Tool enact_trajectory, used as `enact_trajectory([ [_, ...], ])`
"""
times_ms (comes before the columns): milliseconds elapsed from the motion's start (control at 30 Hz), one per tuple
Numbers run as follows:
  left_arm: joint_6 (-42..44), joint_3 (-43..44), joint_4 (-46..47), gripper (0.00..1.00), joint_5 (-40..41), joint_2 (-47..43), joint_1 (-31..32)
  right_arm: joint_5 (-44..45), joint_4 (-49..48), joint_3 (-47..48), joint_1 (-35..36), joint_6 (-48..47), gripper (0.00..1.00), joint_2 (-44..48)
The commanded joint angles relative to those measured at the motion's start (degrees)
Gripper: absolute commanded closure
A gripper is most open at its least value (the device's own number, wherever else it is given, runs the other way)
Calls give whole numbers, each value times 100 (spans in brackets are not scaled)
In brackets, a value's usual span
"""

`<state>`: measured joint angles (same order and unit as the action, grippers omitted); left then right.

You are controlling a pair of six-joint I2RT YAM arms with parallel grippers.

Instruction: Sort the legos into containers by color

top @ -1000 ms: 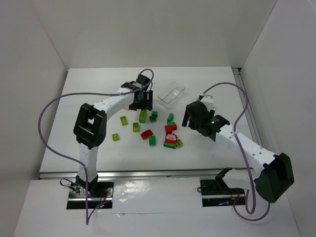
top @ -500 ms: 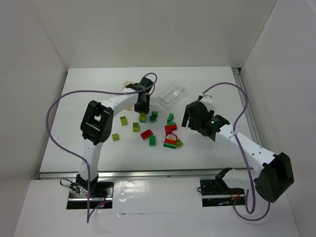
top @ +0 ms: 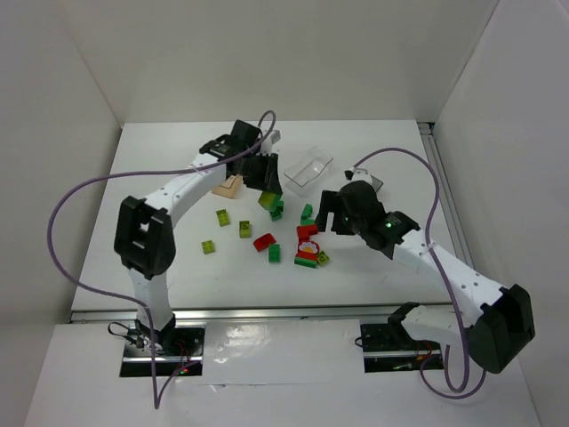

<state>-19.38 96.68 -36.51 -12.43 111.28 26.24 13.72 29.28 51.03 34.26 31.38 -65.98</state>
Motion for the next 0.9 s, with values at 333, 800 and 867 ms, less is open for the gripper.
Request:
enact_trajectory([
  [333, -74, -1063, 2533, 100, -5566, -1284, -471, -3173, -2276, -198, 46, -1028, 10, 1051],
  [800, -1507, -1916, 5013, 100, -6597, -1592, -576, -3305, -3216, -260, -59, -625, 17, 867],
  [867, -1613, -2056, 5223, 100, -6650, -1653, -629, -3427, -3384, -339, -60, -546, 18, 814],
])
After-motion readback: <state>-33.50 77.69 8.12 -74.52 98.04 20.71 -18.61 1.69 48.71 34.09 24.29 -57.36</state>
